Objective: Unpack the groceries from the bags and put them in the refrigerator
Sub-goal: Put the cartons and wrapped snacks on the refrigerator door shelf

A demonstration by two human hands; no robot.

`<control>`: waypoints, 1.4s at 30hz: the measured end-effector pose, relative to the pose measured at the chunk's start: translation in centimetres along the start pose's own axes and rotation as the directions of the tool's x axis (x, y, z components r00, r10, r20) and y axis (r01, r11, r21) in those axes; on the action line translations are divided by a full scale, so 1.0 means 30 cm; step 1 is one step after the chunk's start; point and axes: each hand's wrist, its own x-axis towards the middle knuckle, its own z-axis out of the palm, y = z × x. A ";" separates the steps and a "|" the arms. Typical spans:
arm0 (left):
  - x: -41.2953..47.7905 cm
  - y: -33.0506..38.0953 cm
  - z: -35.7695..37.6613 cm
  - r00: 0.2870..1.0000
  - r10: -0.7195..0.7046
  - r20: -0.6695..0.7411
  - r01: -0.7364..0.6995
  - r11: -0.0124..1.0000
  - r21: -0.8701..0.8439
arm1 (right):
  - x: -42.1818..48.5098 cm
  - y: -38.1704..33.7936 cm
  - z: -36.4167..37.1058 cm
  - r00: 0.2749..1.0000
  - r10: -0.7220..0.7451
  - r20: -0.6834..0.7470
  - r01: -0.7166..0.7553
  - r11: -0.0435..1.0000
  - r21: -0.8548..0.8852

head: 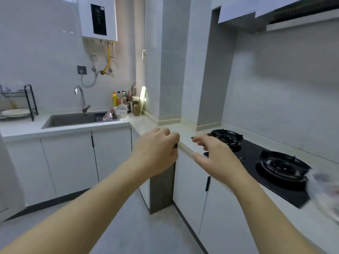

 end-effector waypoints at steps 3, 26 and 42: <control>0.065 0.148 0.142 0.996 0.081 0.044 -0.078 0.994 -0.074 | -0.063 0.176 -0.043 0.994 0.111 0.016 -0.110 0.992 -0.068; 0.594 0.935 0.862 0.834 0.544 0.093 -0.428 0.743 -0.515 | -0.239 1.040 -0.270 0.714 0.676 -0.182 -0.700 0.696 -0.160; 0.878 1.231 1.194 0.666 0.741 0.088 -0.459 0.500 -0.735 | -0.266 1.435 -0.295 0.407 0.849 -0.337 -0.906 0.422 -0.032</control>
